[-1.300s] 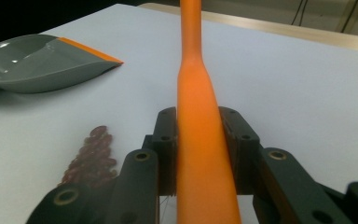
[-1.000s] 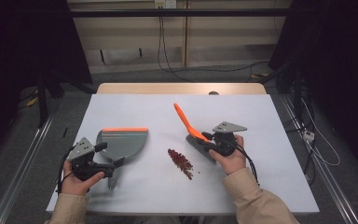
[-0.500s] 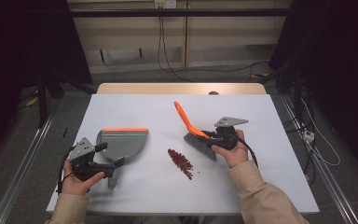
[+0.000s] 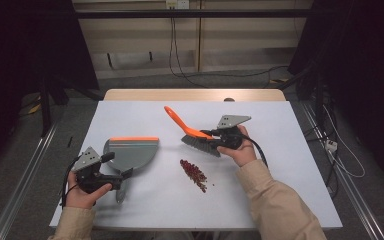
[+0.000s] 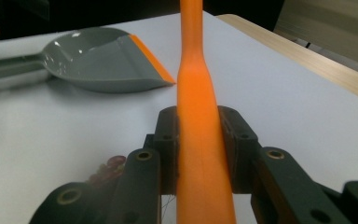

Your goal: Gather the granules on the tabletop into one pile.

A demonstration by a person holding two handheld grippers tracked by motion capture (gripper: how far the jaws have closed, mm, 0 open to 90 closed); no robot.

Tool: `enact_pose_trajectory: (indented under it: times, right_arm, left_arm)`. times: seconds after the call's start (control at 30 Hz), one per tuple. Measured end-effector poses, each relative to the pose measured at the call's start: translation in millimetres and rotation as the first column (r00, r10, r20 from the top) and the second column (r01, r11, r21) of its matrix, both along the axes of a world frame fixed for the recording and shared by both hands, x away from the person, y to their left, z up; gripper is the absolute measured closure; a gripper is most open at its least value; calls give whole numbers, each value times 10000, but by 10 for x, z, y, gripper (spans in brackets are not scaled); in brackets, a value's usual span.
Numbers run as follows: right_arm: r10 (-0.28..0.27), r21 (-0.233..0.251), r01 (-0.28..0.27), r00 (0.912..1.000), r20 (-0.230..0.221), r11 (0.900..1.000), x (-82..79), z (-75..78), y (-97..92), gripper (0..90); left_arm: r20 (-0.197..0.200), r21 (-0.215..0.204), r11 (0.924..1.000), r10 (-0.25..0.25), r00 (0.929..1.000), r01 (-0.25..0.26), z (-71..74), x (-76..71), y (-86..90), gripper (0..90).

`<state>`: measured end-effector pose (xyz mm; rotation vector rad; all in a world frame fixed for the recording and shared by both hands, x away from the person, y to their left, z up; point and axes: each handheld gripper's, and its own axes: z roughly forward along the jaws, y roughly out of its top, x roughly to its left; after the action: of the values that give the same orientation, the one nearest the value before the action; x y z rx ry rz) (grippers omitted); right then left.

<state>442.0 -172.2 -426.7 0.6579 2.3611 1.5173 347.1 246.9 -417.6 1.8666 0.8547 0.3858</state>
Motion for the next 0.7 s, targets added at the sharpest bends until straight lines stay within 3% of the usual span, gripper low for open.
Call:
enact_pose_trajectory:
  times: [0.23,0.3,0.53,0.7]
  right_arm:
    - [854,-354,-841,9956,381,9958,101,-62,99,714]
    - [1207,-473,-1177,9906,650,9919,110,-83,121,714]
    - [1781,-836,-1726,9820,636,9814,64,-103,219,713]
    - [2314,-1111,-2234,9707,644,9684,12,-95,270,710]
  left_arm:
    - [-26,-55,10000,51,10000,-52,-2,4,11,64]
    - [-38,-80,10000,58,10000,-58,-4,4,9,64]
    - [-42,-86,10000,42,10000,-42,0,5,16,64]
    - [-48,-73,10000,39,10000,-39,3,6,23,64]
